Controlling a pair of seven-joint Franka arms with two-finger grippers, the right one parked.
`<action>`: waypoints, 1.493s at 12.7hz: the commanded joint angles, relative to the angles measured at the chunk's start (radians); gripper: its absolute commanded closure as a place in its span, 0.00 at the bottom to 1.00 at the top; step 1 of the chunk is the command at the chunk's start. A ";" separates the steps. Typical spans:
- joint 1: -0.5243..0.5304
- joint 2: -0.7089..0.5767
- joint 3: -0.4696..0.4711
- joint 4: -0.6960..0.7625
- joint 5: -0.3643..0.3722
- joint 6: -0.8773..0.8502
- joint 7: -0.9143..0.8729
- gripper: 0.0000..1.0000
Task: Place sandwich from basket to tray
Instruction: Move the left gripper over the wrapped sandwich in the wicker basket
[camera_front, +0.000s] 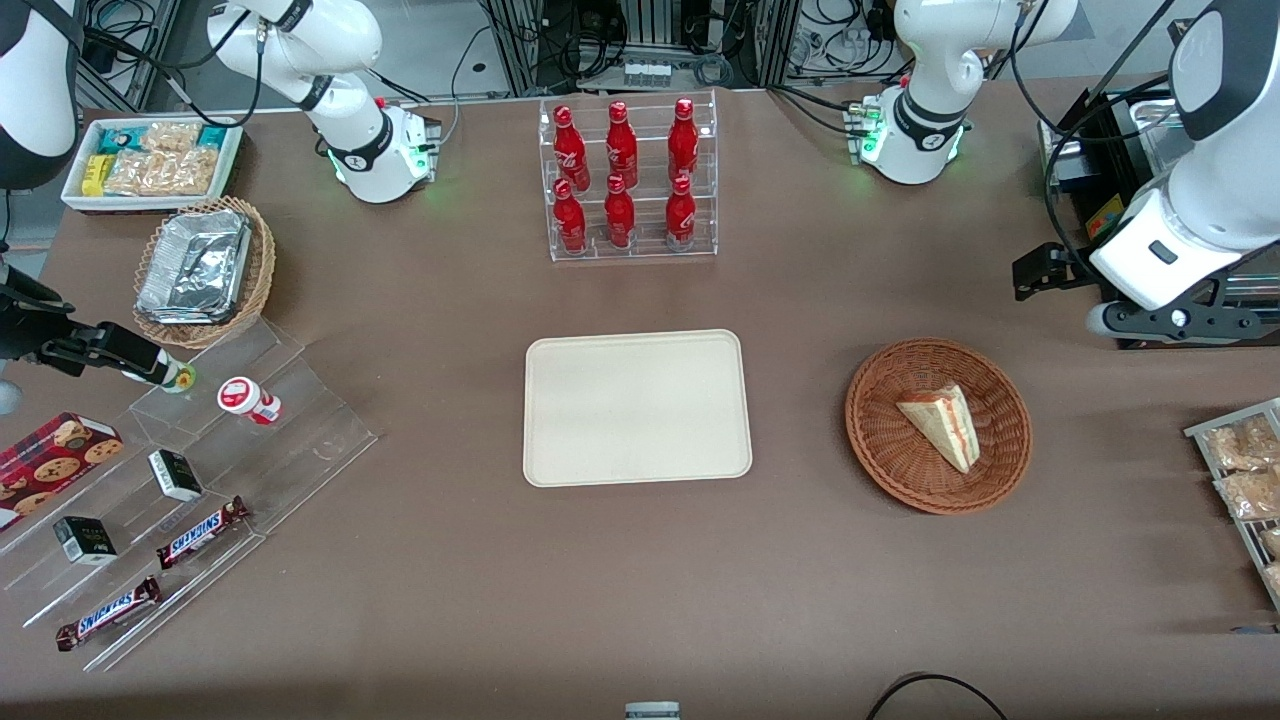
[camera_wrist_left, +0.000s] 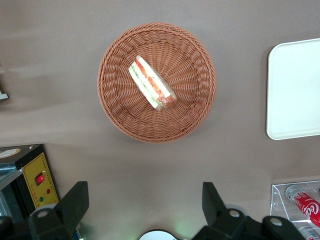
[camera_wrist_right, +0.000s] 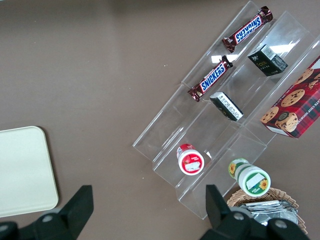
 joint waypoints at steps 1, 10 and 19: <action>-0.009 0.018 0.008 0.035 0.001 -0.018 0.014 0.00; -0.015 0.059 0.005 -0.115 0.001 0.153 0.014 0.00; -0.014 0.096 0.006 -0.388 0.001 0.554 0.000 0.00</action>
